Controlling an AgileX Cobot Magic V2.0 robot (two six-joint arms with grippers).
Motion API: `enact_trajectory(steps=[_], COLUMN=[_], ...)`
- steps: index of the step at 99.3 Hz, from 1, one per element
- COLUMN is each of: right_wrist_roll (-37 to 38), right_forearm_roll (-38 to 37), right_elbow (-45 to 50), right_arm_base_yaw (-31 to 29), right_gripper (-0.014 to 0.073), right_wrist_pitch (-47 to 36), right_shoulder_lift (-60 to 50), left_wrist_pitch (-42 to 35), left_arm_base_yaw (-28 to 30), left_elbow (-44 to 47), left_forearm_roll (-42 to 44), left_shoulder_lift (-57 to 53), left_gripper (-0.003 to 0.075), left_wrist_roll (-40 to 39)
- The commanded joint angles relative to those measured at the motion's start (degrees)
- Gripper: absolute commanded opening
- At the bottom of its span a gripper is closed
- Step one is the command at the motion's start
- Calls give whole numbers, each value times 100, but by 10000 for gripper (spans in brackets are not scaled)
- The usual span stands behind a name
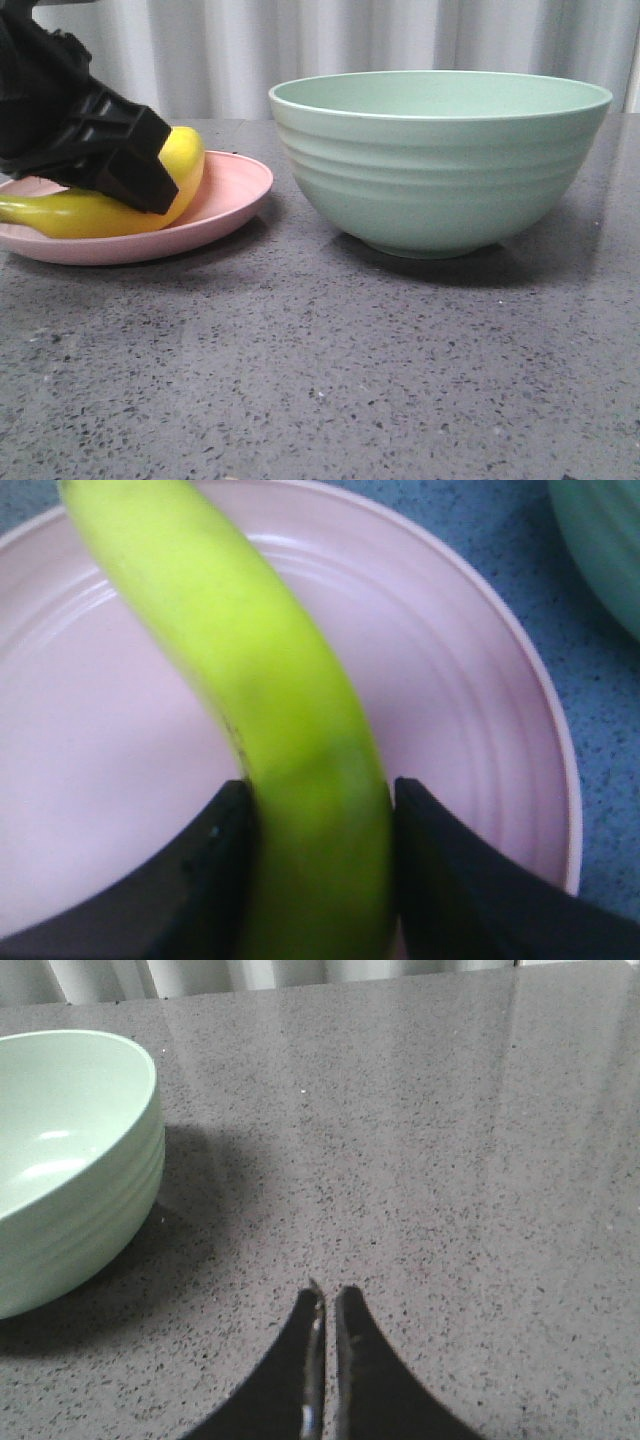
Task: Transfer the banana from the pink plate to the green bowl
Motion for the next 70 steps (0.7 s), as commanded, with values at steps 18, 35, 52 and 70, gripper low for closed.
enact_trajectory(steps=[18, 35, 52, 70], right_wrist_roll=[-93, -144, -144, -144], right_forearm_roll=[156, 276, 415, 521], right_elbow=[-849, -1401, -2016, -2676], right_arm_base_yaw=[-42, 233, 724, 1273], right_gripper=[-64, -50, 138, 314], right_wrist_pitch=[316, 780, 998, 998], right_shoulder_lift=[528, 1084, 1772, 2576], left_wrist_pitch=[-334, -300, -298, -298], left_arm_base_yaw=[-325, -747, -1299, -1848], left_elbow=[-431, -509, -513, -513], left_forearm_roll=[-33, -43, -96, -175], left_shoulder_lift=[-800, -1324, -1500, -1488], left_gripper=[178, 178, 178, 178], left_wrist_roll=[2, 2, 2, -40])
